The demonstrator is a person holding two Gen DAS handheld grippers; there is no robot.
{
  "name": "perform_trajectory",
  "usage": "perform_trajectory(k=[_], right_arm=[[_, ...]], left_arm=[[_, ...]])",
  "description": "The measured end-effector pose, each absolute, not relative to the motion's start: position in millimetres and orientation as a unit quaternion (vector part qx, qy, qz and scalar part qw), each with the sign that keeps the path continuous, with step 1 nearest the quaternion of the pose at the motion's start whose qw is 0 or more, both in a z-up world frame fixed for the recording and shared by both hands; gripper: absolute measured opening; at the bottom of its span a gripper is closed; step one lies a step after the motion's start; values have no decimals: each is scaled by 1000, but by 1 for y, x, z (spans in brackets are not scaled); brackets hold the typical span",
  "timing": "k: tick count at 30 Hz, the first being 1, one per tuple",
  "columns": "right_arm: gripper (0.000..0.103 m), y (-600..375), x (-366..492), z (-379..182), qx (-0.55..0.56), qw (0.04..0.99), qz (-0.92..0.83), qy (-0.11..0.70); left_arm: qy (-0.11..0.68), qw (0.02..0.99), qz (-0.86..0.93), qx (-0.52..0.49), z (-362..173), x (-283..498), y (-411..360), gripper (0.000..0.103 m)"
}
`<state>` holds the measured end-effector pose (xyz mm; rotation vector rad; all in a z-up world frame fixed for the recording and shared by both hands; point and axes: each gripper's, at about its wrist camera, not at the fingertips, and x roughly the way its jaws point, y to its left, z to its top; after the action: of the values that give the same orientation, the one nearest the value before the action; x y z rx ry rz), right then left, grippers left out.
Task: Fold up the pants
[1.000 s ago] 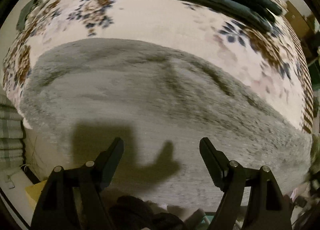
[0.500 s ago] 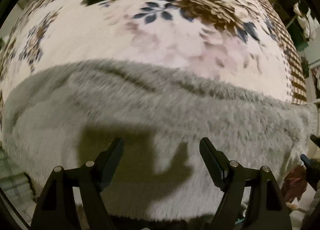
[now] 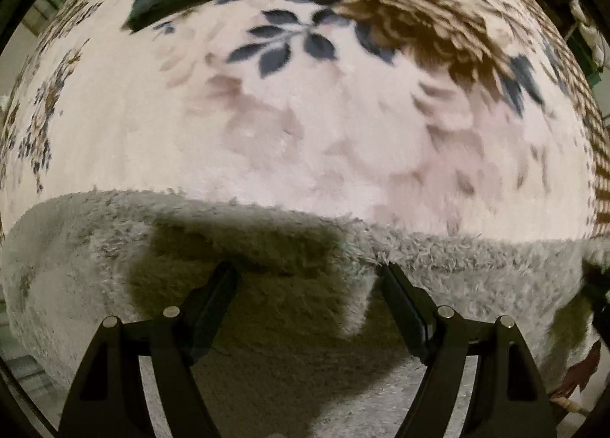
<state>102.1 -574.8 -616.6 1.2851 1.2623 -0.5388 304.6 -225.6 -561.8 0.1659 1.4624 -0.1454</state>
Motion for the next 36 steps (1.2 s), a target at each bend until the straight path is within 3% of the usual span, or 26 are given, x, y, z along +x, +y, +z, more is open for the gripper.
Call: perform_trajectory(k=[2,3,4,8,15,17,18,19,25,29,30,34,36], right_arm=[[24,-577,99,-616,540,596,-193,562],[39,-581,91,-605,538,610,-179,554],[46,-586,74,-592,537,626,-180,536],[46,-641,-27,-545,519,652,-302,462],[46,-705,-97,-592,604,594,-327,419],[41,-702,-89,-600,599,603,-315,422],[11,-695,-73,-604,589,607,-317,429],[5,-690,-64,-607,575,608,-323,442],[4,-687,-97,-566,545,613,-389,419],[4,-697,-113,-583,562,584,-373,451],[9,-699,-111,-594,571,570,-357,471],[45,-695,-110,-584,539,566,-381,494],[47,-684,-103,-565,527,581,-384,487]], left_arm=[[669,737,-69,62,-552,304,-217,77],[669,738,-71,55,-546,300,-214,77],[668,738,-73,52,-540,294,-210,77],[671,736,-78,43,-531,265,-204,77],[703,704,-91,46,-549,229,-219,77],[707,698,-98,58,-551,220,-227,77],[706,697,-102,64,-551,214,-231,77],[706,697,-104,70,-549,205,-234,77],[708,693,-116,77,-533,189,-239,77],[713,688,-113,74,-526,179,-224,77],[713,688,-113,71,-526,177,-224,77],[706,695,-113,69,-520,178,-216,77],[705,698,-110,67,-517,179,-212,77]])
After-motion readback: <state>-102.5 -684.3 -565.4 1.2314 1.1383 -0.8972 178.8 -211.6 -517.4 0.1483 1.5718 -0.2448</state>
